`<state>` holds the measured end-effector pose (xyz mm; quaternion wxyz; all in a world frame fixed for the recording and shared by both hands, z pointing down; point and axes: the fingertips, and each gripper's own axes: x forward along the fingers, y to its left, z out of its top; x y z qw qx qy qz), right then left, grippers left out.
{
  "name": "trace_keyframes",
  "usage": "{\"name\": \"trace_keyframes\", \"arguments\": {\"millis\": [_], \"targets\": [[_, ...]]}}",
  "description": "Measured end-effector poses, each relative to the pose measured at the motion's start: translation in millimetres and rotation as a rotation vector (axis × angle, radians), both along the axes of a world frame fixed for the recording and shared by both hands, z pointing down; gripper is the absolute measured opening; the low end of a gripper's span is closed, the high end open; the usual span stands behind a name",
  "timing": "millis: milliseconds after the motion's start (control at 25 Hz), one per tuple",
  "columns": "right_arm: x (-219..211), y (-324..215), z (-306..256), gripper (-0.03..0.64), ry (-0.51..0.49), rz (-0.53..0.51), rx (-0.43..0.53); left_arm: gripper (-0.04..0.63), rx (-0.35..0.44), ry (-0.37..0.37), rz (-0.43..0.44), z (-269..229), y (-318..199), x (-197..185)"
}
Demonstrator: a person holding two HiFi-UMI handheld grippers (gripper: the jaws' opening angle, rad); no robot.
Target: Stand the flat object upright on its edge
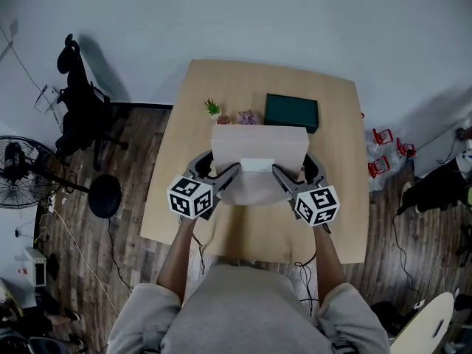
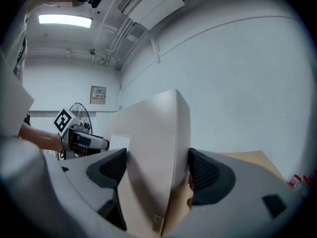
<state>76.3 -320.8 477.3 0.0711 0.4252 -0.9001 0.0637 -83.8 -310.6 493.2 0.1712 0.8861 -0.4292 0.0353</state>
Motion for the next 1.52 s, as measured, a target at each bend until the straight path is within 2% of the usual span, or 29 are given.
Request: {"name": "trace_keyframes", "arguments": {"millis": [200, 520, 920, 1520], "targets": [[-5, -9, -17, 0.397, 0.012, 0.003, 0.056, 0.318, 0.053, 0.003, -0.002, -15, -11, -5], [-11, -27, -24, 0.398, 0.029, 0.013, 0.098, 0.318, 0.082, -0.018, 0.005, -23, -31, -10], [-16, -43, -2, 0.397, 0.036, 0.034, 0.073, 0.318, 0.069, -0.03, 0.014, -3, -49, -15], [-14, -63, 40, 0.397, 0.098, 0.047, 0.042, 0.318, 0.044, -0.081, 0.013, 37, -68, -11]]}}
